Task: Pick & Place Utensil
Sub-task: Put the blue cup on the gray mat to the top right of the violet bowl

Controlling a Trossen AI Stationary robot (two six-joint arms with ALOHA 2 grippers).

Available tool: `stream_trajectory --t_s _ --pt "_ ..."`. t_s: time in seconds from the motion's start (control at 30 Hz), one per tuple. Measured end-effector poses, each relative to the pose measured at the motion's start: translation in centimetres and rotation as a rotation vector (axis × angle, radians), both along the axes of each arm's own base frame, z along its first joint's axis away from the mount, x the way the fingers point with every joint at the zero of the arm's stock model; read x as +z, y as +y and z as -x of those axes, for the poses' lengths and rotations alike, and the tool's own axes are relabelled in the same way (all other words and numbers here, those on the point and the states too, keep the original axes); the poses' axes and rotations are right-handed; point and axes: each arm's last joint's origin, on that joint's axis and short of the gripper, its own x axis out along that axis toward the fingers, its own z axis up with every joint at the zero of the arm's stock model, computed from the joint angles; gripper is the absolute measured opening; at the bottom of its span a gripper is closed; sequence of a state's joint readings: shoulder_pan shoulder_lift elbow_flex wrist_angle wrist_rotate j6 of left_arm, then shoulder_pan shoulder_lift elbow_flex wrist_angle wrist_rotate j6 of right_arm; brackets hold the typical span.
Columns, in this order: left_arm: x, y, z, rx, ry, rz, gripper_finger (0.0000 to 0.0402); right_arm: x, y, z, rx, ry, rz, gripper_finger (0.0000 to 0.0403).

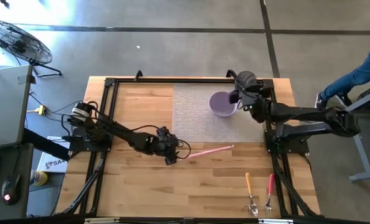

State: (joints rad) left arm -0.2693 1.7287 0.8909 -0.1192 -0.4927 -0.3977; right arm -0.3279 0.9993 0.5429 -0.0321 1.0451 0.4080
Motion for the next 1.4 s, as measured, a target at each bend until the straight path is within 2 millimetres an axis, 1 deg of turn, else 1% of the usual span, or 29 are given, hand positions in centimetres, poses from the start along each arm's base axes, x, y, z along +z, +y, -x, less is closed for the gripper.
stream_trajectory --t_s 0.1,0.17,0.33,0.47,0.6,0.77,0.87,0.93,1.0,1.13,1.4 --pt "0.0 0.0 0.0 -0.005 0.006 0.005 0.0397 -1.6 -1.6 1.2 -0.096 -0.041 -0.027 0.0381" --pt "0.0 0.0 0.0 -0.006 0.004 0.005 0.0397 -2.4 -2.6 1.8 -0.133 -0.069 -0.028 0.0381" --pt "0.0 0.0 0.0 -0.006 -0.001 0.007 0.0397 -4.0 -4.1 2.7 -0.242 -0.137 -0.034 0.0381" --pt "0.1 -0.1 -0.1 -0.008 -0.013 0.012 0.0397 -5.4 -5.0 2.8 -0.317 -0.129 -0.061 0.0381" --pt "0.1 -0.1 -0.1 -0.01 -0.014 0.015 0.0397 -7.3 -6.0 2.3 -0.361 -0.12 -0.088 0.0381" --pt "0.1 -0.1 -0.1 -0.016 -0.011 0.026 0.0397 -9.3 -7.3 1.8 -0.416 -0.17 -0.097 0.0381" --pt "0.0 -0.2 -0.1 -0.035 -0.002 0.052 0.0397 -10.1 -8.1 1.7 -0.423 -0.2 -0.097 0.0381" --pt "0.0 -0.3 -0.1 -0.05 0.004 0.069 0.0397 -10.4 -8.5 1.8 -0.436 -0.19 -0.096 0.0381" --pt "0.0 -0.5 -0.1 -0.06 0.005 0.075 0.0397 -10.5 -8.5 1.8 -0.454 -0.173 -0.085 0.0381" --pt "0.0 -0.7 0.0 -0.062 -0.001 0.069 0.0397 -10.6 -8.5 1.8 -0.428 -0.141 -0.101 0.0382" --pt "0.2 -0.8 -0.3 -0.058 -0.037 0.069 0.0397 -11.0 -8.2 1.8 -0.411 -0.14 -0.146 0.0386"
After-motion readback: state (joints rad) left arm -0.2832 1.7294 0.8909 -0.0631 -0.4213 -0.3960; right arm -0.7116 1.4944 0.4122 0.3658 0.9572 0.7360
